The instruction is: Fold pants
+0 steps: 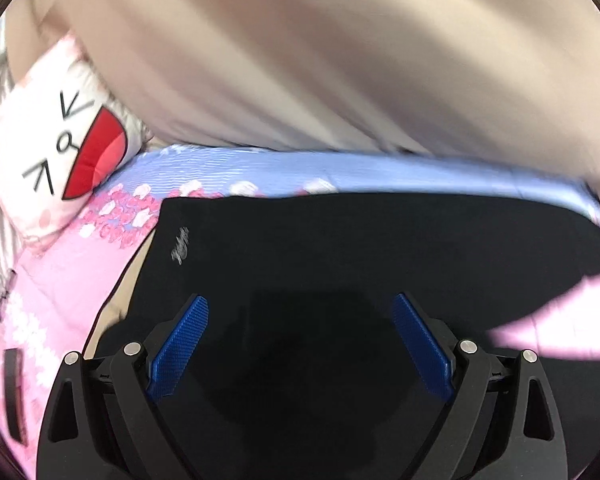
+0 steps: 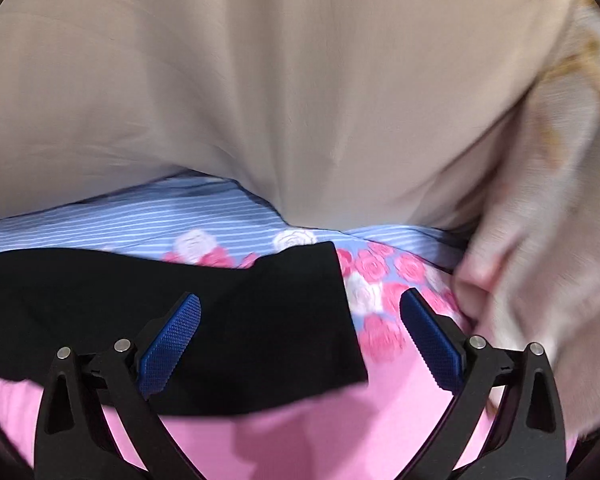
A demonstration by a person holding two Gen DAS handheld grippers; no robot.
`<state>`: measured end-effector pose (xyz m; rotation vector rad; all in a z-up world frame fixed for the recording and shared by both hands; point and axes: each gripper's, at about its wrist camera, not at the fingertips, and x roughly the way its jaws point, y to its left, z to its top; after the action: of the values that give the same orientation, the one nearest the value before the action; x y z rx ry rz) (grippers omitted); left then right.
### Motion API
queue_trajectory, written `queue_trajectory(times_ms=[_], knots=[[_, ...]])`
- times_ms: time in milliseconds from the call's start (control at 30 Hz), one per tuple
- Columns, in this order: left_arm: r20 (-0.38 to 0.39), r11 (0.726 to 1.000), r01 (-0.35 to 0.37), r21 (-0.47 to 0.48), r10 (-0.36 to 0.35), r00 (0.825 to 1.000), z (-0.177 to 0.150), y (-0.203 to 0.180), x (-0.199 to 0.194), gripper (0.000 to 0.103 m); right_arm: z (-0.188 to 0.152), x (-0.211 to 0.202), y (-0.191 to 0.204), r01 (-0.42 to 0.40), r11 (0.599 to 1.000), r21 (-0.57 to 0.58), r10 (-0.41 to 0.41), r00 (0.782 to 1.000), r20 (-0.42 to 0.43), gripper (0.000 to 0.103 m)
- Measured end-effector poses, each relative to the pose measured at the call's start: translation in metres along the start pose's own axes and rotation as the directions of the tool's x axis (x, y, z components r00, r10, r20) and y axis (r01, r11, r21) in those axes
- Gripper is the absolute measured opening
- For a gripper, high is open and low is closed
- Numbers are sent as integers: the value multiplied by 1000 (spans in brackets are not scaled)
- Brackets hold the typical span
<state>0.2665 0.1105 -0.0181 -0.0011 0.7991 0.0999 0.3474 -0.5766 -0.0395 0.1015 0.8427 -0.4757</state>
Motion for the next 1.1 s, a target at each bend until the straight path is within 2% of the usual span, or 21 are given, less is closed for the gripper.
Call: queue_trajectory(times_ms=[100, 233, 367, 433, 533, 567, 600, 667, 700, 733, 767, 800, 833, 933, 1100], knots=[[-55, 998, -53, -38, 51, 997, 31, 36, 47, 92, 4, 28, -5, -1, 1000, 1, 1, 999, -34, 98], [-97, 986, -156, -61, 150, 984, 51, 76, 88, 92, 6, 52, -15, -18, 1000, 22, 19, 999, -46, 98], [-119, 980, -172, -101, 160, 980, 64, 118, 115, 92, 4, 69, -24, -71, 996, 47, 74, 994, -76, 98], [-135, 973, -178, -146, 159, 978, 67, 137, 124, 92, 3, 69, -23, -90, 996, 21, 91, 994, -56, 98], [-156, 953, -232, -193, 203, 967, 72, 162, 139, 92, 3, 67, -22, -100, 995, 2, 100, 994, -43, 77], [-167, 949, -241, -202, 209, 963, 73, 169, 146, 92, 2, 65, -21, -108, 994, 3, 108, 993, -41, 65], [-178, 948, -243, -204, 209, 962, 74, 172, 152, 92, 3, 64, -22, -115, 993, 8, 115, 993, -41, 60], [-212, 956, -217, -197, 174, 962, 76, 173, 167, 91, 2, 65, -27, -144, 989, 17, 145, 988, -48, 38], [-227, 964, -190, -188, 145, 963, 77, 172, 174, 88, 2, 65, -28, -152, 988, 17, 152, 987, -52, 32], [-246, 972, -159, -171, 114, 962, 77, 170, 181, 73, 1, 64, -27, -165, 986, 15, 166, 985, -56, 25], [-228, 979, -122, -166, 82, 970, 78, 166, 181, 64, 0, 64, -25, -169, 986, 13, 169, 984, -59, 20], [-220, 984, -86, -159, 50, 974, 81, 162, 179, 37, 0, 63, -24, -169, 986, 12, 169, 984, -59, 18], [-231, 986, -74, -152, 37, 972, 84, 159, 177, 27, -1, 61, -23, -176, 984, 13, 177, 983, -56, 15], [-229, 989, -70, -131, 39, 973, 88, 154, 166, 22, 1, 45, -31, -183, 983, 33, 183, 983, -9, 13], [-105, 983, 42, -178, -61, 993, 95, 168, 102, 21, 1, -17, -41, -214, 976, 45, 209, 973, 101, 13]])
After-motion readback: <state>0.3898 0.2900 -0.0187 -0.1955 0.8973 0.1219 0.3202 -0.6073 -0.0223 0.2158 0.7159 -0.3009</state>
